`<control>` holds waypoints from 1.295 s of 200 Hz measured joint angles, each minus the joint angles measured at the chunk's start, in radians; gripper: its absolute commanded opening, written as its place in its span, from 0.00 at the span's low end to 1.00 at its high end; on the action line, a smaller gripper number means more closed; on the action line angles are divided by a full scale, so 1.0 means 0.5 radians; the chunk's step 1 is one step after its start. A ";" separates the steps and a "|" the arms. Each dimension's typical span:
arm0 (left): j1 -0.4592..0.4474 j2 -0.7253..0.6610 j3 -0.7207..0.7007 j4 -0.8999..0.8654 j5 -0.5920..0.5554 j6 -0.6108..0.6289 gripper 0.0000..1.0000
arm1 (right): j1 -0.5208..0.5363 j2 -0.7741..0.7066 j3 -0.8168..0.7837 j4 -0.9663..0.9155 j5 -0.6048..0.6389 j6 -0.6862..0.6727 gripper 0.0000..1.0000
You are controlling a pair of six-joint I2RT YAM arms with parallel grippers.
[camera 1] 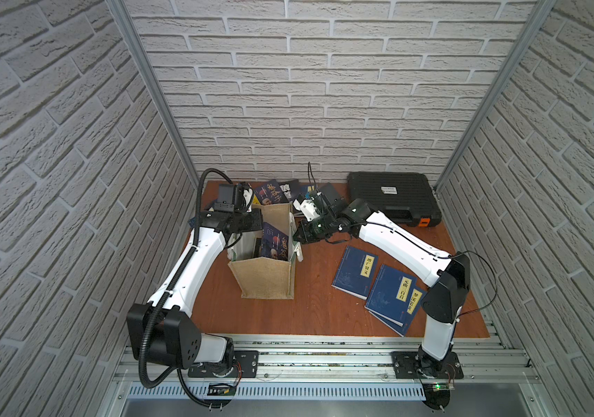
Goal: Put the books into the canvas bag
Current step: Place the book in the canvas bag, then adjust the books at the center of the board.
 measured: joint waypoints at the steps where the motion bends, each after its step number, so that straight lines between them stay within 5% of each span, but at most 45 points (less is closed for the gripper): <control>1: -0.011 -0.002 0.002 -0.002 -0.003 0.002 0.16 | 0.000 0.000 0.000 0.000 0.000 -0.001 0.06; 48: -0.270 0.149 -0.232 0.026 -0.043 -0.001 0.18 | -0.008 0.000 0.000 -0.001 -0.011 -0.003 0.06; 92: -0.002 0.314 -0.675 0.120 -0.085 -0.127 0.39 | -0.027 0.000 -0.001 -0.001 -0.023 -0.003 0.06; 117: 0.057 0.336 -0.706 0.144 -0.098 -0.146 0.43 | -0.034 0.000 -0.002 0.000 -0.030 -0.002 0.05; 158: 0.049 0.300 -0.647 0.118 -0.113 -0.137 0.44 | -0.035 0.000 -0.002 0.000 -0.043 -0.002 0.08; 193: 0.049 0.076 -0.448 0.008 -0.130 -0.124 0.45 | -0.044 0.000 0.000 -0.003 -0.037 -0.016 0.33; 220: 0.019 -0.165 -0.231 -0.073 -0.156 -0.122 0.46 | -0.063 -0.013 0.000 -0.025 -0.001 -0.043 0.42; 259: -0.305 -0.346 0.086 -0.179 -0.334 -0.128 0.46 | -0.140 -0.230 -0.140 -0.050 0.069 -0.078 0.49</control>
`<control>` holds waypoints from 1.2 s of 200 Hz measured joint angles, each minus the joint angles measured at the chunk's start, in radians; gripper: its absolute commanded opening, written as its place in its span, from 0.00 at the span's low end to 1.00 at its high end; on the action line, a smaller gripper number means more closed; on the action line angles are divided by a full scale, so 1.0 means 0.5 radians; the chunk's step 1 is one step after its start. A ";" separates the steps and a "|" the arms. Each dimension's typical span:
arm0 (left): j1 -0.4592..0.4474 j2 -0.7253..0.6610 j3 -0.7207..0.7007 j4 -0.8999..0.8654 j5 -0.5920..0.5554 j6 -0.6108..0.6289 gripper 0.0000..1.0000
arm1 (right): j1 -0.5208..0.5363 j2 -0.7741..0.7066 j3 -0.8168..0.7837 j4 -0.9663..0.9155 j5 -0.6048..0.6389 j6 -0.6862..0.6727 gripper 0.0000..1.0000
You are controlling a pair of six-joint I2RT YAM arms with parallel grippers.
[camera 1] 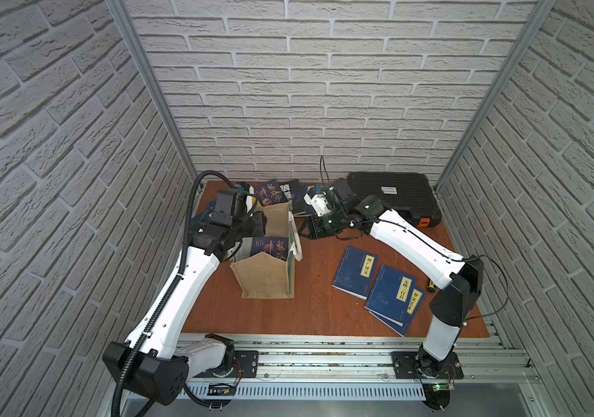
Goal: Put the books into the canvas bag
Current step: Adjust the books at the center of the board.
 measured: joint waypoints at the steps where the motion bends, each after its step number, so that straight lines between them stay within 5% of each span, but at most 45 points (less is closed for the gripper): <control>1: -0.012 -0.001 0.005 -0.002 -0.004 -0.002 0.46 | -0.007 -0.015 -0.012 0.000 0.005 0.002 0.49; 62: -0.845 0.259 0.151 0.005 -0.317 -0.139 0.46 | -0.328 -0.645 -0.746 -0.080 0.323 0.041 0.62; 110: -1.254 0.732 0.152 0.198 -0.419 -0.315 0.49 | -0.729 -1.024 -1.393 -0.277 0.569 0.124 0.72; 155: -1.407 1.254 0.295 0.407 -0.314 -0.500 0.52 | -1.170 -1.238 -1.848 -0.303 0.584 0.175 0.74; 177: -1.421 1.525 0.417 0.504 -0.206 -0.557 0.43 | -1.332 -1.225 -2.003 -0.268 0.540 0.181 0.74; 240: -1.435 2.182 1.039 0.568 0.059 -0.601 0.51 | -1.445 -0.980 -2.037 -0.093 0.465 0.163 0.68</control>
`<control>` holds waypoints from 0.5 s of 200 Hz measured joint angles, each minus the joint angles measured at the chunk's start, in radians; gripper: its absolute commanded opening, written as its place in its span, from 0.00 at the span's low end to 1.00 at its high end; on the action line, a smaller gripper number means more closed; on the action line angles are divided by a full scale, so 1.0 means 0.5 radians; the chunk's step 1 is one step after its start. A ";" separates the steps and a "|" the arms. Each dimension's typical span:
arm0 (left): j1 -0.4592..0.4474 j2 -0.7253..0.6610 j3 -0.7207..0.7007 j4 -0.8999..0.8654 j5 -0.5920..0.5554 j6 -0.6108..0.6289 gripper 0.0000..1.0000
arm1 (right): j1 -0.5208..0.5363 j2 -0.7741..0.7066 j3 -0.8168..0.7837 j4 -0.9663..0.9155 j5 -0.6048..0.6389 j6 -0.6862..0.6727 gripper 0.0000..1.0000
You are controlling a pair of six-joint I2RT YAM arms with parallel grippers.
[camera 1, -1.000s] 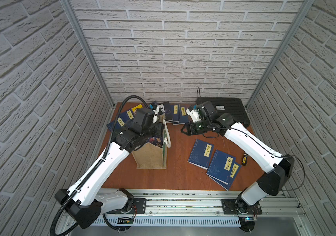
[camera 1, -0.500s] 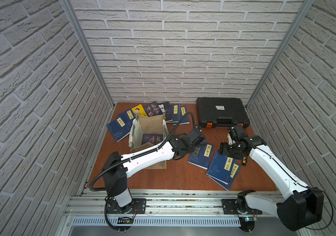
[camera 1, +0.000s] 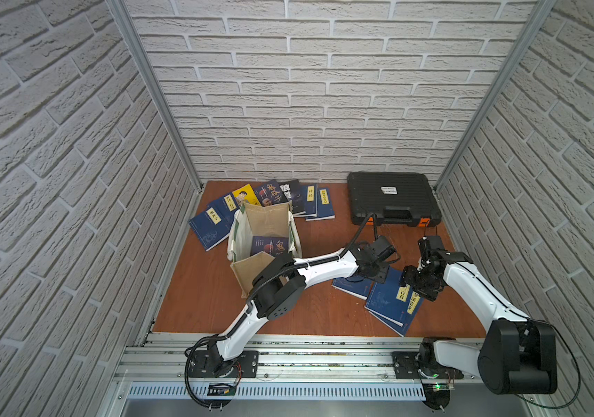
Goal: Put the books into the canvas bag
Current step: Adjust the books at the center of the board.
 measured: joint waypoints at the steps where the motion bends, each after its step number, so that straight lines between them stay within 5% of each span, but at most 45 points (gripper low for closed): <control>1: 0.000 0.008 0.007 0.001 0.001 -0.001 0.51 | 0.000 0.005 0.000 0.004 -0.002 0.000 0.67; 55: 0.096 0.110 0.027 0.036 0.102 -0.046 0.55 | 0.027 0.321 -0.001 0.206 -0.177 -0.005 0.62; 100: 0.204 -0.043 -0.275 0.217 0.091 -0.104 0.59 | 0.185 0.371 0.013 0.294 -0.189 0.000 0.57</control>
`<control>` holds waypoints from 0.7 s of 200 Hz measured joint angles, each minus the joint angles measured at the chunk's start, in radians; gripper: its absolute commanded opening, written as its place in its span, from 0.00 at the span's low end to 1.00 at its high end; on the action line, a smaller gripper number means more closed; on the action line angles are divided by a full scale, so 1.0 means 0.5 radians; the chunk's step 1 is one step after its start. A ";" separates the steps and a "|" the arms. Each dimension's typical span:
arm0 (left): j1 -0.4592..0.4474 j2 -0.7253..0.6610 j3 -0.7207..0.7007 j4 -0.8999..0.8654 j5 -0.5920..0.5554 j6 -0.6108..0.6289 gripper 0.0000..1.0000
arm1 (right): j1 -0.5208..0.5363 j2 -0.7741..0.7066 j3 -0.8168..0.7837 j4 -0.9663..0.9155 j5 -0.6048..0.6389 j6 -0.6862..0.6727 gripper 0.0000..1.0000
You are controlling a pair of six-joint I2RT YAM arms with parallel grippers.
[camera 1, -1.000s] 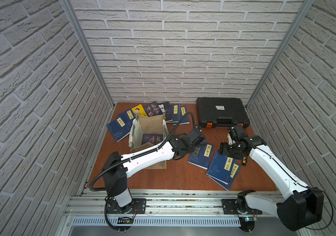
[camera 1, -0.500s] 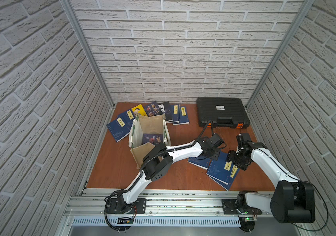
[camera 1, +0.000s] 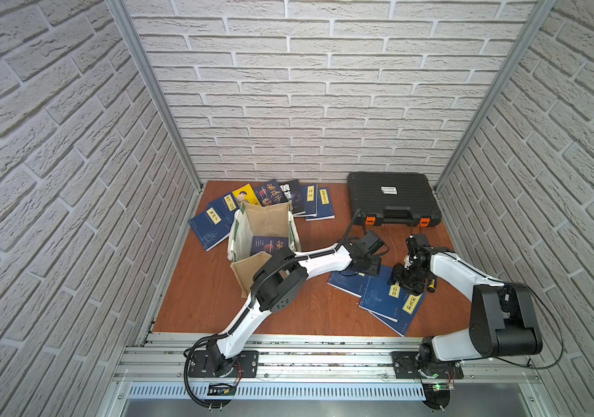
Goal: Put the books into the canvas bag
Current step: Adjust the books at the center of the board.
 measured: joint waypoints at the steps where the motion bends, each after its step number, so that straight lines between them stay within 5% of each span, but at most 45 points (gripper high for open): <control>1: 0.002 -0.004 -0.007 0.002 -0.001 -0.002 0.59 | 0.007 0.003 0.002 0.002 0.000 0.002 0.56; 31: 0.074 -0.185 -0.301 0.087 -0.043 -0.051 0.59 | 0.178 0.116 0.102 0.031 -0.002 0.005 0.47; 110: 0.155 -0.743 -1.048 0.164 -0.176 -0.192 0.59 | 0.487 0.417 0.337 0.130 -0.043 0.009 0.45; 140: 0.100 -0.976 -1.220 0.170 -0.233 -0.269 0.48 | 0.506 0.422 0.339 0.144 -0.045 0.001 0.43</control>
